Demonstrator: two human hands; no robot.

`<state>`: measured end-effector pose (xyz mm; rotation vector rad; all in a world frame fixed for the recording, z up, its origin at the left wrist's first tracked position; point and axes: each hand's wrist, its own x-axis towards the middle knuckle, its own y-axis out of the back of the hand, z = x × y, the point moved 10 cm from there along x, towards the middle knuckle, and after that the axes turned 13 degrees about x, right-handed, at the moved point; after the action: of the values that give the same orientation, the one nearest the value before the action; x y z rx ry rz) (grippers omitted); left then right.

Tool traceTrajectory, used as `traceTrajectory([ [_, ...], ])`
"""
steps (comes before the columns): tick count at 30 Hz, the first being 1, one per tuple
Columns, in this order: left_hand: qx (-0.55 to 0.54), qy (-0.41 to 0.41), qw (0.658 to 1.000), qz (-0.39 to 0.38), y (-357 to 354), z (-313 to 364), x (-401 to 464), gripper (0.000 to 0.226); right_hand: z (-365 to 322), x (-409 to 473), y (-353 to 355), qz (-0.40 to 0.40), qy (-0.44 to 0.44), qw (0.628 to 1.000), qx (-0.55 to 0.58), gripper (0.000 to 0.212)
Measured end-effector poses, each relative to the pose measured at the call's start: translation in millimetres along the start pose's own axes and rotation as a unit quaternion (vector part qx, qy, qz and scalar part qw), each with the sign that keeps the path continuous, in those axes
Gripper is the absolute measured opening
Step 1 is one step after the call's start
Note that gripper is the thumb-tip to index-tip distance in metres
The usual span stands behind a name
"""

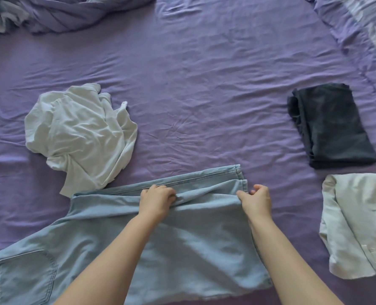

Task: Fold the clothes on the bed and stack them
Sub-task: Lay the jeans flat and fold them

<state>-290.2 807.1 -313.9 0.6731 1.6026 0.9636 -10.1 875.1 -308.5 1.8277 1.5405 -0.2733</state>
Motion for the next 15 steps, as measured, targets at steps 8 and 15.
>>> traceTrajectory([
  [8, -0.069, 0.019, 0.997, -0.035, -1.7, -6.0, 4.7, 0.028, -4.6, -2.5, -1.9, -0.015, 0.018, 1.000, -0.014, 0.026],
  [15, -0.106, 0.003, 0.992, -0.071, -4.8, -8.8, 7.3, 0.020, -19.1, 7.5, -22.7, -0.109, 0.086, 0.990, -0.033, 0.016],
])
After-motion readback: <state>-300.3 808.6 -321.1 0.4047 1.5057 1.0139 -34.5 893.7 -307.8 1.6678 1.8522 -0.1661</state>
